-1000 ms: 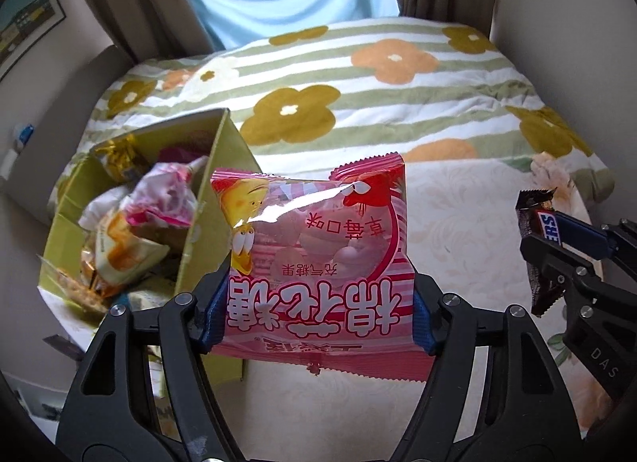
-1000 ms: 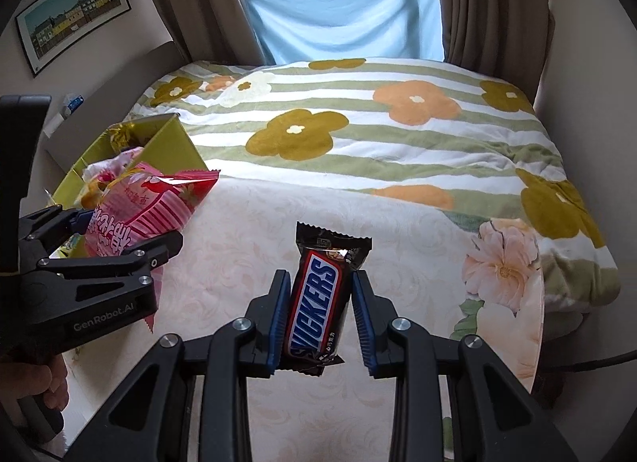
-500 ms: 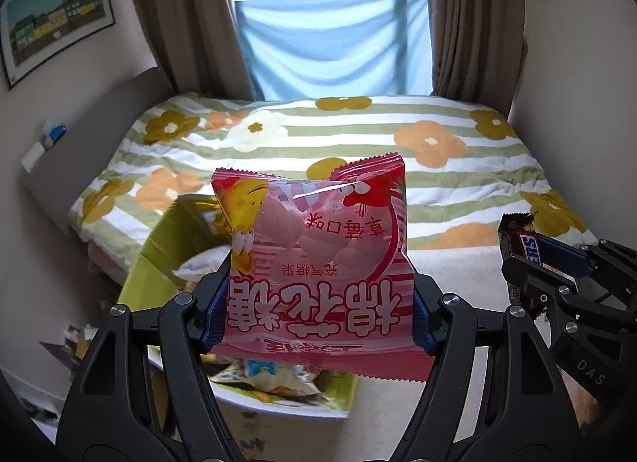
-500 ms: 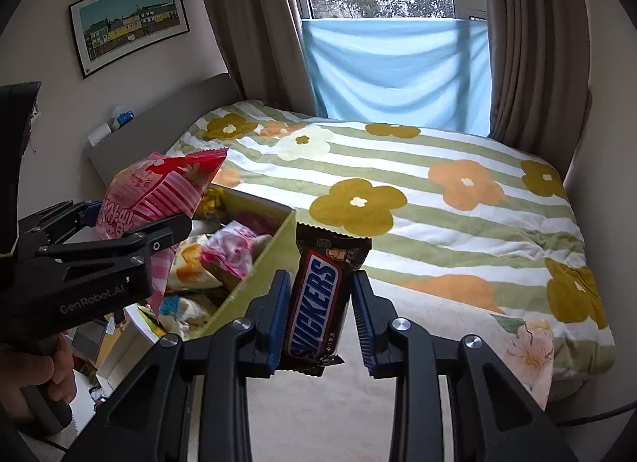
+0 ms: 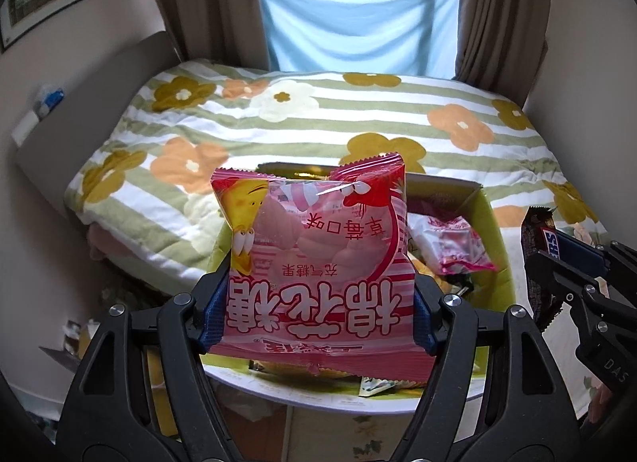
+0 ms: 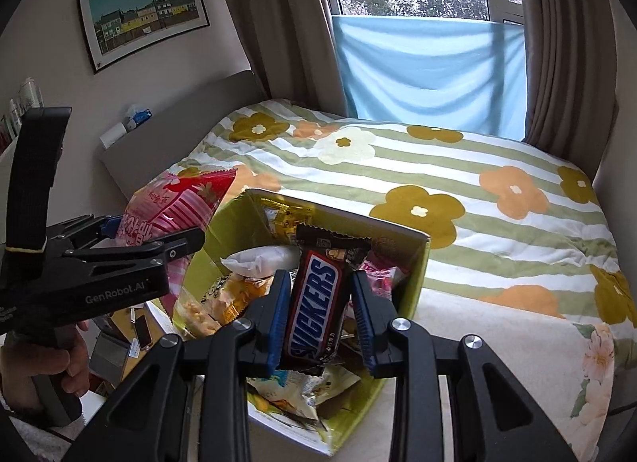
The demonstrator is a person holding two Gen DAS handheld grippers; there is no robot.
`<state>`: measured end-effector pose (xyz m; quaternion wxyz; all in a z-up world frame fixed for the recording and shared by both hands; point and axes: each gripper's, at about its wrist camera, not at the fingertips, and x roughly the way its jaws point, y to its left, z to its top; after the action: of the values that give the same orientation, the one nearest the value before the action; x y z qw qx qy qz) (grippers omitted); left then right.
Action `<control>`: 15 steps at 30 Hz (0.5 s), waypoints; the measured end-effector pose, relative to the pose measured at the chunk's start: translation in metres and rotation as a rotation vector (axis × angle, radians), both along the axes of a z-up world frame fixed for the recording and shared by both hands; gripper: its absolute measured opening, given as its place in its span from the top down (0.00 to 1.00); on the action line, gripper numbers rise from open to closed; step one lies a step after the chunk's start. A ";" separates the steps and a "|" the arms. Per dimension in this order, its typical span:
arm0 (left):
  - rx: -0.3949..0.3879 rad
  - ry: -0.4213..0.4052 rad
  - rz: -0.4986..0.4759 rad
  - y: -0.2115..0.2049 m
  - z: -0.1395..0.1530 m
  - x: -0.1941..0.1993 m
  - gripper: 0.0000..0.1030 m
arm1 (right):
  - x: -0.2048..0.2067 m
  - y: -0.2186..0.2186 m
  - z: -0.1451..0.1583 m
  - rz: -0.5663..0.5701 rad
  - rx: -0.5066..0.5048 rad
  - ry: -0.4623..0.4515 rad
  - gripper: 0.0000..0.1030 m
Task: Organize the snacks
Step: 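Carry both snacks over the yellow box and open both tools to drop them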
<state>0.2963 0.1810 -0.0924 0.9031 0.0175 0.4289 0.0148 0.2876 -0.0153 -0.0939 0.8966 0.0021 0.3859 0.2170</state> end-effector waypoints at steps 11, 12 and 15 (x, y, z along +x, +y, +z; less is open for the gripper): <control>-0.103 -0.006 -0.081 0.039 -0.020 -0.008 0.00 | -0.010 0.012 -0.025 -0.089 -0.045 0.086 0.72; -0.113 -0.002 -0.079 0.041 -0.022 -0.010 0.00 | -0.011 0.012 -0.026 -0.096 -0.051 0.091 0.72; -0.126 0.010 -0.065 0.047 -0.029 -0.018 0.00 | -0.014 0.011 -0.033 -0.104 -0.064 0.109 0.72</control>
<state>0.2785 0.2280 -0.1212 0.9002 -0.0256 0.4327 -0.0417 0.2740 -0.0047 -0.1270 0.8840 0.0052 0.4402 0.1571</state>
